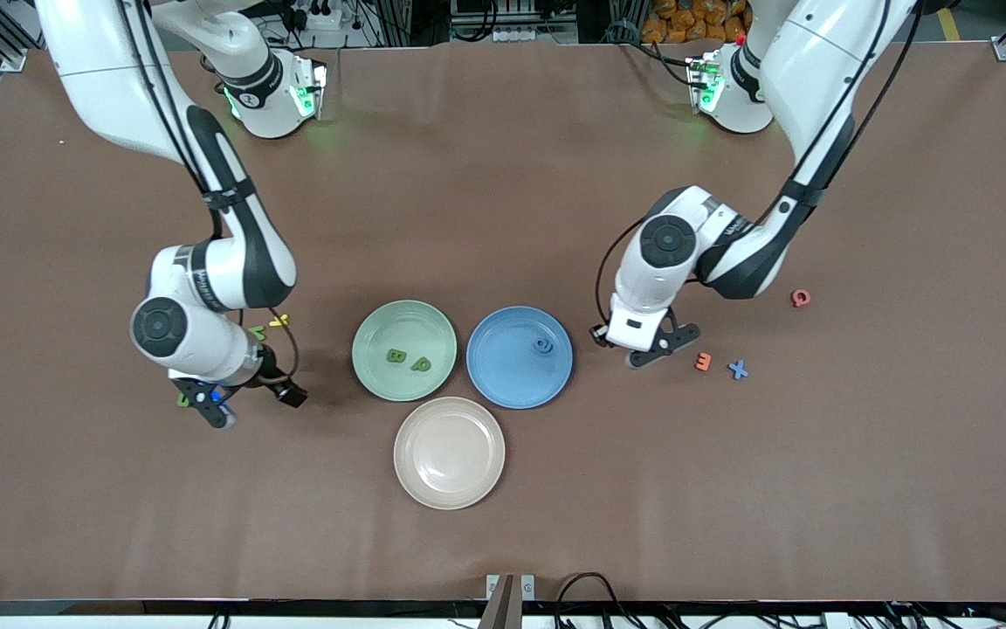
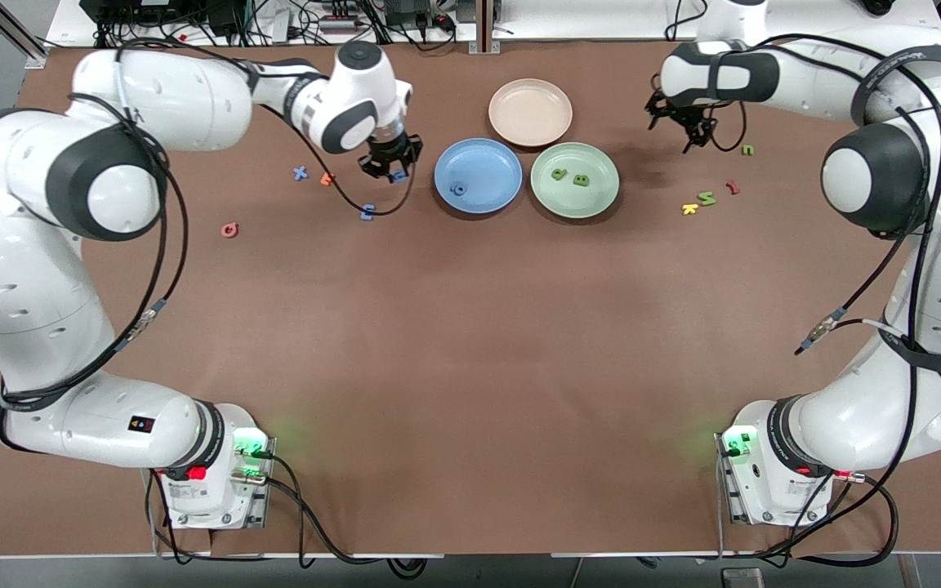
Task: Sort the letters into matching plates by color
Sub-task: 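Drop G onto blue plate with the left gripper while the right gripper reaches N, then grasp green N with the right gripper while the left gripper grasps blue X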
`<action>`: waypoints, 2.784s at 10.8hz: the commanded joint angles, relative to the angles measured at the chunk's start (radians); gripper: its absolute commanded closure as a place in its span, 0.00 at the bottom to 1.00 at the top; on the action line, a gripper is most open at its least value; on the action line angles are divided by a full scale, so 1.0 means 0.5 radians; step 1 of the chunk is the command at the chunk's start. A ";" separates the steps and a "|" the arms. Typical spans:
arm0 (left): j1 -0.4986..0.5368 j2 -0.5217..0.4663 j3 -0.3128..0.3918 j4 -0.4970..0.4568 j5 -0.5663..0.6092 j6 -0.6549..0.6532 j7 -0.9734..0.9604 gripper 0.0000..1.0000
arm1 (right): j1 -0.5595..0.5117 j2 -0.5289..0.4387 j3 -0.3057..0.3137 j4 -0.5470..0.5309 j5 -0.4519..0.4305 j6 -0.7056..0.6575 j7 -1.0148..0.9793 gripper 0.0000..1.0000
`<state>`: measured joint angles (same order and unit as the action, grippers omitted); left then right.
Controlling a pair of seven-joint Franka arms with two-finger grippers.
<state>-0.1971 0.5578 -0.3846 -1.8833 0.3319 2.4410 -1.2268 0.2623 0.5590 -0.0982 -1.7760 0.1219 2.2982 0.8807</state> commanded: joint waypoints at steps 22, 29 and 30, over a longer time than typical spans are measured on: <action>-0.128 0.237 0.033 0.478 -0.053 -0.160 0.369 0.00 | -0.132 -0.330 -0.058 -0.995 -0.072 0.739 0.463 0.36; 0.204 0.136 0.033 0.322 -0.050 -0.348 0.738 0.00 | -0.138 -0.342 -0.058 -0.986 -0.069 0.699 0.295 0.83; 0.259 0.124 0.033 0.279 -0.050 -0.348 0.769 0.00 | -0.147 -0.366 -0.058 -0.964 -0.069 0.623 0.151 0.84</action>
<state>-0.1201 0.6703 -0.3588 -1.6719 0.2886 2.2749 -0.8648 0.2013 0.4257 -0.1328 -2.2449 0.0975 2.6577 1.0575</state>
